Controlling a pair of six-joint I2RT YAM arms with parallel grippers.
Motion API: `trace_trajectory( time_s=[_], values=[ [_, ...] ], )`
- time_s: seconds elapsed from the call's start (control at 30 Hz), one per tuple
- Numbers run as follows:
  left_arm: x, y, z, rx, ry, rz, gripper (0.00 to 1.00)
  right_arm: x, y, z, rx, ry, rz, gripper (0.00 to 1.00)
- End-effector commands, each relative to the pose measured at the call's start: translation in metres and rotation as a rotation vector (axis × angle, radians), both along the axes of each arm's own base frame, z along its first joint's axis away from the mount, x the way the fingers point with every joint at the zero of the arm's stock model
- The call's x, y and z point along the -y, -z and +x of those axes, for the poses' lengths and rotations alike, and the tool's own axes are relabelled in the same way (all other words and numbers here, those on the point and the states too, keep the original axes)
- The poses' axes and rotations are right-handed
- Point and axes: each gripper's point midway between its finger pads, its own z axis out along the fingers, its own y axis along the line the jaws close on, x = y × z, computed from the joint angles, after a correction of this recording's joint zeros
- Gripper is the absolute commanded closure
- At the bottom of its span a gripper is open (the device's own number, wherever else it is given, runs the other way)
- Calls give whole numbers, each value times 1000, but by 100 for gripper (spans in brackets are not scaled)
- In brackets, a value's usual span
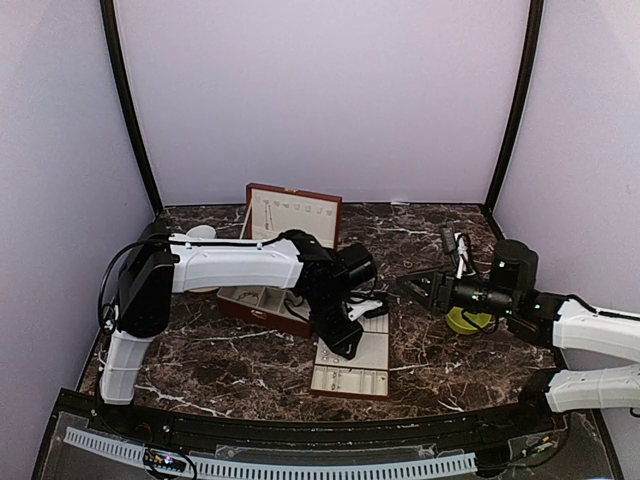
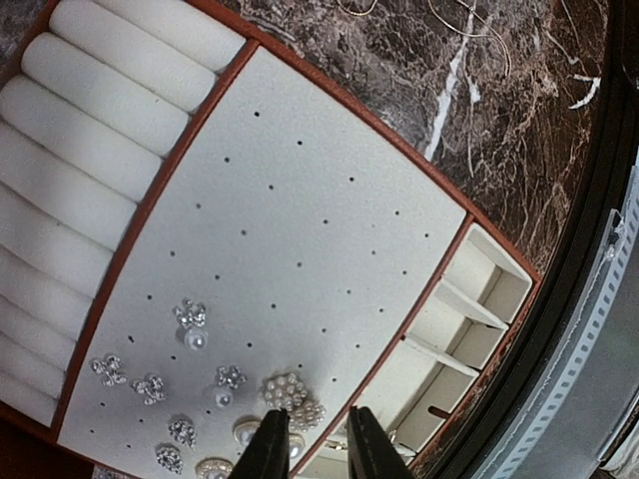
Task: Organize the mixed jewelry
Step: Insert the earring into the earring holder.
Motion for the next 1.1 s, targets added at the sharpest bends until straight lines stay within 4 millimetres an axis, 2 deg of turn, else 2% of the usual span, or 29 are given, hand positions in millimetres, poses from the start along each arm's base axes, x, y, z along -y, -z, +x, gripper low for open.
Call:
trace_trajectory(
  time_s=[0.0, 0.1, 0.13, 0.23, 0.27, 0.3, 0.4, 0.43, 0.47, 0.5, 0.53, 0.57, 0.6, 0.63, 0.67, 0.7, 0.73, 0.87, 0.93, 0.97, 1.07],
  values=[
    [5, -23, -3, 12, 6, -45, 76, 4, -6, 3, 26, 26, 19, 42],
    [2, -33, -3, 31, 4, -58, 76, 5, -6, 3, 25, 31, 17, 42],
    [-1, -30, -2, 42, -1, -54, 76, 5, -6, 3, 24, 34, 16, 42],
    [-4, -46, 3, 101, -17, -100, 75, 6, -6, 5, 17, 43, 8, 42],
    [-7, -44, 7, 127, -27, -101, 75, 7, -5, 5, 13, 46, 3, 42],
    [-8, -55, 10, 151, -36, -126, 75, 6, -4, 5, 8, 45, -3, 42],
    [-17, -59, 24, 213, -82, -156, 74, 6, 4, 6, -22, 48, -35, 42],
    [-20, -69, 27, 230, -98, -178, 74, 7, 9, 7, -36, 49, -50, 42],
    [-26, -66, 35, 246, -122, -185, 73, 6, 13, 6, -53, 47, -63, 42],
    [-30, -79, 46, 274, -154, -227, 73, 6, 19, 6, -71, 45, -79, 42],
    [-38, -74, 48, 276, -170, -222, 73, 6, 24, 5, -90, 44, -94, 43],
    [-42, -89, 61, 307, -208, -274, 73, 5, 29, 3, -106, 42, -106, 43],
    [-51, -83, 63, 303, -224, -270, 73, 3, 33, 2, -123, 41, -119, 43],
    [-56, -100, 77, 330, -265, -328, 73, 1, 38, 0, -139, 38, -137, 44],
    [-65, -102, 79, 337, -284, -343, 73, -3, 44, -3, -153, 38, -162, 44],
    [-75, -101, 92, 344, -322, -362, 73, -8, 47, -6, -163, 34, -181, 45],
    [-81, -110, 97, 362, -340, -390, 73, -12, 52, -8, -177, 31, -202, 45],
    [-115, -123, 132, 426, -435, -437, 71, -39, 71, -20, -246, -11, -263, 49],
    [-140, -130, 157, 487, -507, -436, 70, -55, 77, -26, -274, -37, -280, 52],
    [-149, -134, 161, 506, -524, -439, 70, -62, 80, -28, -289, -47, -288, 53],
    [-186, -147, 188, 591, -622, -450, 65, -79, 89, -35, -328, -73, -316, 56]
  ],
)
